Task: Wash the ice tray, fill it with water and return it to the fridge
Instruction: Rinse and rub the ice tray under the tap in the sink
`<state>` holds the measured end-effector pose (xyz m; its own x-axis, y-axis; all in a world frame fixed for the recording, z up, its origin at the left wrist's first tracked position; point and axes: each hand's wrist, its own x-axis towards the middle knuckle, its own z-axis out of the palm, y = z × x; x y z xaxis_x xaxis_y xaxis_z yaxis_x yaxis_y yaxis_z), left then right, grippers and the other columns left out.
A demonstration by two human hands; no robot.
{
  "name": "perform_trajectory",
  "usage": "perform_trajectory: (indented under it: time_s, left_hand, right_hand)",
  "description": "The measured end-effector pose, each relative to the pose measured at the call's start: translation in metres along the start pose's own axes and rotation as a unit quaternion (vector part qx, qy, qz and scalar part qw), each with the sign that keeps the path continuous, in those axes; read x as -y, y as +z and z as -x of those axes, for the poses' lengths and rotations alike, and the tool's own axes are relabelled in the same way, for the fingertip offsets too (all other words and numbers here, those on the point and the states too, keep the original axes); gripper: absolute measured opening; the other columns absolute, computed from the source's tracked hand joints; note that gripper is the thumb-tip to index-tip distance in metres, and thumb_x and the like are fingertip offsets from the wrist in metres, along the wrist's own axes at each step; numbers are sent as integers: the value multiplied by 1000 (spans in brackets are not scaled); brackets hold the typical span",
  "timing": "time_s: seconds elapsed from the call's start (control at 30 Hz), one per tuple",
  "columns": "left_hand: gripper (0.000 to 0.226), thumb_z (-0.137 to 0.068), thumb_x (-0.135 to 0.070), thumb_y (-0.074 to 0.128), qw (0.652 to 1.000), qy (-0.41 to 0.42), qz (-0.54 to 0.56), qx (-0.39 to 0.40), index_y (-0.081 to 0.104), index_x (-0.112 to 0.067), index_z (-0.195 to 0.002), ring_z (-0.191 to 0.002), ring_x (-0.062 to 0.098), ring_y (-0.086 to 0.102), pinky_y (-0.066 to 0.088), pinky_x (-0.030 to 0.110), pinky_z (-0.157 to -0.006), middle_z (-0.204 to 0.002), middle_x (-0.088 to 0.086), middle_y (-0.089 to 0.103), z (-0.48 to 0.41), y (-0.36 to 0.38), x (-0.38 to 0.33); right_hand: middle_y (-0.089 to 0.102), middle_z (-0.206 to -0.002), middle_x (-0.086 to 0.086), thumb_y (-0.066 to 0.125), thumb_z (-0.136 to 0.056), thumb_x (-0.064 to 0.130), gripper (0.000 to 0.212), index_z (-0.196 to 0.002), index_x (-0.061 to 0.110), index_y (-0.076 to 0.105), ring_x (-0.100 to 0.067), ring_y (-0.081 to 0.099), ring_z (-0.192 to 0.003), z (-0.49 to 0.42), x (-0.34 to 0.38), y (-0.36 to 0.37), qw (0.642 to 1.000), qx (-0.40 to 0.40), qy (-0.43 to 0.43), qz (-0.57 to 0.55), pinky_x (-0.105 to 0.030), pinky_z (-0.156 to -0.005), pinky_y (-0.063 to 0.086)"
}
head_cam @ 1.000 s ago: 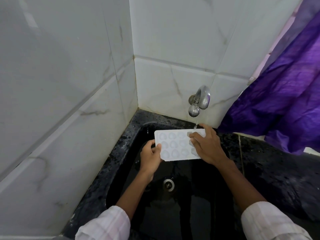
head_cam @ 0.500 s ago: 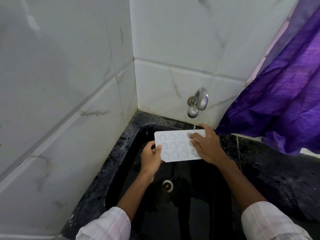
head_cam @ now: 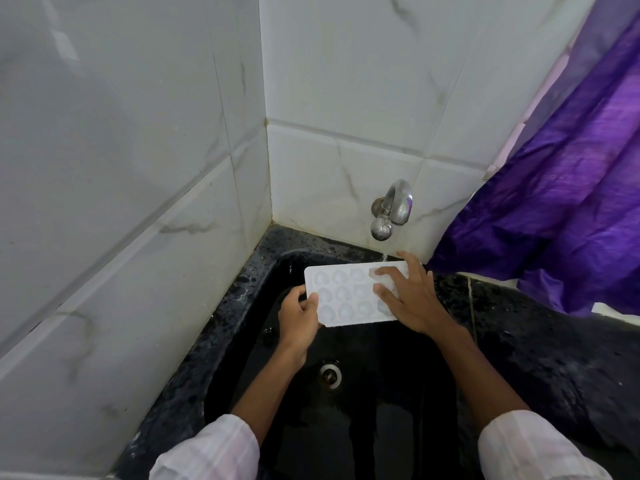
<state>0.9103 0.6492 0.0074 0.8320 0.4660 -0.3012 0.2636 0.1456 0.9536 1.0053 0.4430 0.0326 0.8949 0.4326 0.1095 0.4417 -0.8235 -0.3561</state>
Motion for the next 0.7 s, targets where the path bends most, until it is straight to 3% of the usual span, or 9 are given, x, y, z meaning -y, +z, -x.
perform_trajectory:
  time_s: [0.1, 0.33, 0.6, 0.7]
  left_hand:
    - [13, -103, -18, 50, 1000, -4, 5, -8, 60, -26, -101, -95, 21, 71, 62, 48, -83, -106, 6, 71, -4, 3, -4]
    - [12, -103, -17, 49, 1000, -14, 14, -19, 60, -21, -105, -93, 19, 70, 61, 45, -84, -100, 0, 69, -14, 12, -15]
    - [14, -103, -18, 48, 999, -30, 17, -32, 61, -17, -109, -92, 24, 71, 62, 48, -80, -106, 9, 71, -18, 14, -21]
    - [16, -102, -17, 48, 999, -27, 8, -35, 61, -16, -111, -93, 23, 70, 63, 45, -79, -105, 7, 70, -16, 14, -21]
  right_hand:
    - [20, -152, -2, 46, -88, 64, 53, -127, 28, 48, -24, 23, -141, -1, 1, -2, 999, -28, 5, -20, -60, -114, 19]
    - [16, -155, -2, 52, -81, 72, 67, -128, 26, 45, -25, 19, -145, -3, 2, -3, 1000, -26, 9, -8, -55, -115, 11]
    - [15, -153, 0, 48, -82, 73, 51, -115, 35, 55, -20, 11, -144, -2, 9, -8, 1000, -16, -7, -24, -53, -115, 9]
    - [11, -156, -6, 40, -82, 76, 57, -123, 39, 55, -22, 3, -146, -3, 8, -5, 1000, 19, -6, 4, -56, -115, 8]
